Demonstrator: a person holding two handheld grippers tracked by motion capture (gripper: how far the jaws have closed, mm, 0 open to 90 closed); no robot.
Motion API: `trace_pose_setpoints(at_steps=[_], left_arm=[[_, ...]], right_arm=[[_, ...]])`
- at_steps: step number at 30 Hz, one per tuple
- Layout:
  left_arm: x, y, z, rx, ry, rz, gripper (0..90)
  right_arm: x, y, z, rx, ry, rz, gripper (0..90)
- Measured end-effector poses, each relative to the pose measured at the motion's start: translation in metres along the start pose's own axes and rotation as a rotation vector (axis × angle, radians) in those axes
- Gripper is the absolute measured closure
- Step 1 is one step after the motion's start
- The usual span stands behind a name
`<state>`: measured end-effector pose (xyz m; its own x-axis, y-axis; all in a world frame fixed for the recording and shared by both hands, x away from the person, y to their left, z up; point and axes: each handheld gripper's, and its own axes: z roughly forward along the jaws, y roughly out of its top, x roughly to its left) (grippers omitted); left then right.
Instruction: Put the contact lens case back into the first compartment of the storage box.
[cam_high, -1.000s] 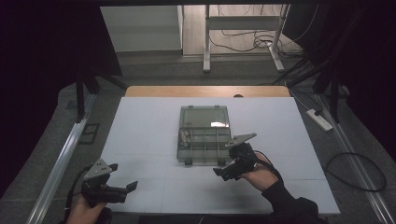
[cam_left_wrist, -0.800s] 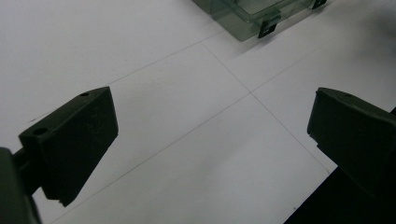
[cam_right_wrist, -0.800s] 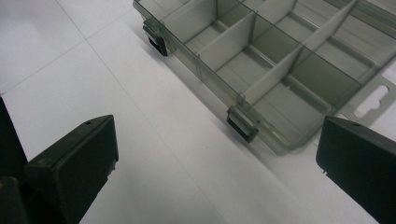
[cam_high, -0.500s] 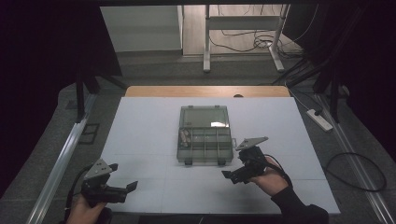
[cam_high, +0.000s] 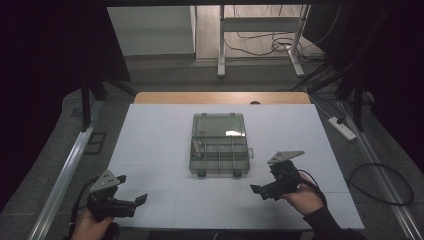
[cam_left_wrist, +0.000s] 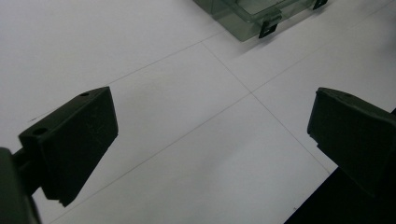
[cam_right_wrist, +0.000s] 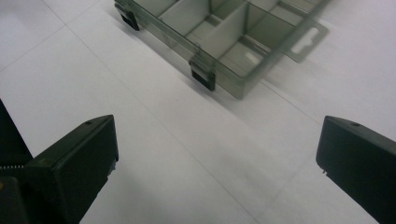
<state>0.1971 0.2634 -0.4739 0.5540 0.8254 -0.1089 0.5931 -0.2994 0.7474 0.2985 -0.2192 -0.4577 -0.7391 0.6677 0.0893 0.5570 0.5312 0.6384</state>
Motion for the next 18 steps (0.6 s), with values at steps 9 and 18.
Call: trace_pose_setpoints(at_steps=[9, 18], left_arm=[[0.0, 0.0, -0.001, 0.0, 0.002, 0.0, 1.5], [0.0, 0.0, -0.001, 0.0, 0.004, 0.0, 1.4]], right_arm=[[-0.008, -0.015, -0.015, -0.007, -0.026, 0.035, 0.0], [-0.014, -0.028, -0.029, -0.021, -0.057, 0.067, 0.0]])
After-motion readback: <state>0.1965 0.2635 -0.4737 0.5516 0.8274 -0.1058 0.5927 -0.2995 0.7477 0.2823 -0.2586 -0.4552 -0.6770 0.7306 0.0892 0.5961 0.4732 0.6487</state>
